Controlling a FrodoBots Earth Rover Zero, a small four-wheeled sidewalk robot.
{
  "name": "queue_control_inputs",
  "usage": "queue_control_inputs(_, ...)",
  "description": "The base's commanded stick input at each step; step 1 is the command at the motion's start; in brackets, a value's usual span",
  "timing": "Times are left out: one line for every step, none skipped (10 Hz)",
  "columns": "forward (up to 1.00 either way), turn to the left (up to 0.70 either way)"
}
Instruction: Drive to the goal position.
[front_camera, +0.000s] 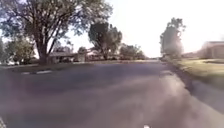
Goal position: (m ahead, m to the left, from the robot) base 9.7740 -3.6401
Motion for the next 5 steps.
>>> queue_control_inputs(1.0,-0.4)
queue_control_inputs(1.0,-0.38)
queue_control_inputs(1.0,-0.3)
queue_control_inputs(1.0,-0.25)
queue_control_inputs(1.0,-0.19)
